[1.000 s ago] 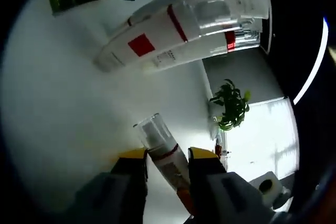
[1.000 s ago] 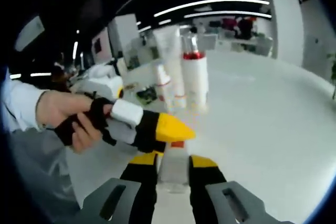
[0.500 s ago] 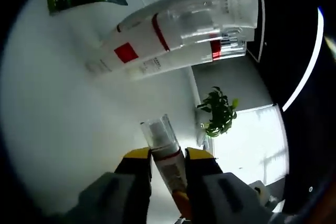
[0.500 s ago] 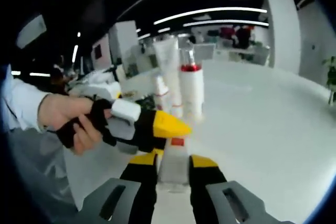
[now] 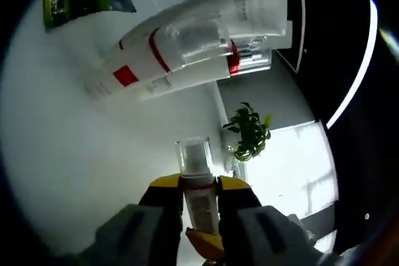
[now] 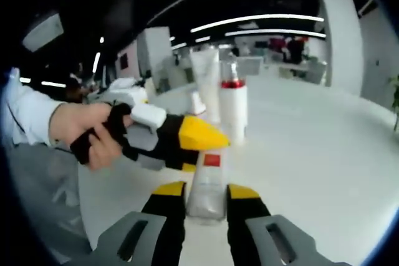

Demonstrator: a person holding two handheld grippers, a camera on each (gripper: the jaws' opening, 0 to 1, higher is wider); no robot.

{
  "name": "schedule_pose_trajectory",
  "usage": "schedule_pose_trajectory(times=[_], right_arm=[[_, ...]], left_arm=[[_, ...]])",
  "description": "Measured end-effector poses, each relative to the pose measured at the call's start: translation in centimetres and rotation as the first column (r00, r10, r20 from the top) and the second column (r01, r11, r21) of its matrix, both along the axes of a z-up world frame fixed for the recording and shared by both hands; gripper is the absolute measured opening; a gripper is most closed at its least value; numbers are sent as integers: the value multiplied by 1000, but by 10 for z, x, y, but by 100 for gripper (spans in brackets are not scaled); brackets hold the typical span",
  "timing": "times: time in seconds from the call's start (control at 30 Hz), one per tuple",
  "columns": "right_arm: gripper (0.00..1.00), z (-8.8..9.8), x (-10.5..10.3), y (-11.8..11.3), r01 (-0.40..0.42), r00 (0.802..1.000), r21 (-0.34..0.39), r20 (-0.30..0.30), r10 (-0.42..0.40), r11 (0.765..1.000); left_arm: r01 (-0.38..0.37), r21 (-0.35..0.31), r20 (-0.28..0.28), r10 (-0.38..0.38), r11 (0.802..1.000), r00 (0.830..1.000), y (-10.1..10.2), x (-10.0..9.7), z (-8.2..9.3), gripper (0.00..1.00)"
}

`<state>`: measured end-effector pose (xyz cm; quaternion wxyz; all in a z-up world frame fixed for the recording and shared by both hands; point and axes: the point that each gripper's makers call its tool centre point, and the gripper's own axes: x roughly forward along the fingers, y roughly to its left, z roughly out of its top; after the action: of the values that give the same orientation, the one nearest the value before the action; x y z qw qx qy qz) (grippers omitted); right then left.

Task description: Arrange the skincare products in the storage area until every visible bottle or jar stands upright without overlapping.

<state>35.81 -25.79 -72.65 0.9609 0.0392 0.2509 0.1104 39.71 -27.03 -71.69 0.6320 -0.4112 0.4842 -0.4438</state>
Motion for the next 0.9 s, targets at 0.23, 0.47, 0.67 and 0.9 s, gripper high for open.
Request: schedule_pose_trajectory(times=[0.23, 0.47, 0.67, 0.9], right_arm=[[21, -2, -2, 11, -52, 998, 48, -16, 53, 997], [22, -5, -8, 19, -119, 991, 146, -51, 127, 982], [21, -5, -14, 30, -221, 971, 144, -64, 232, 965], [20, 0, -19, 39, -283, 952, 226, -47, 301, 932]], left_arm=[[54, -5, 112, -53, 999, 992, 3, 0, 7, 15], [126, -17, 227, -119, 992, 967, 5, -4, 17, 15], [197, -25, 326, -179, 980, 928, 9, -3, 26, 15], [247, 2, 424, -225, 969, 877, 17, -5, 34, 15]])
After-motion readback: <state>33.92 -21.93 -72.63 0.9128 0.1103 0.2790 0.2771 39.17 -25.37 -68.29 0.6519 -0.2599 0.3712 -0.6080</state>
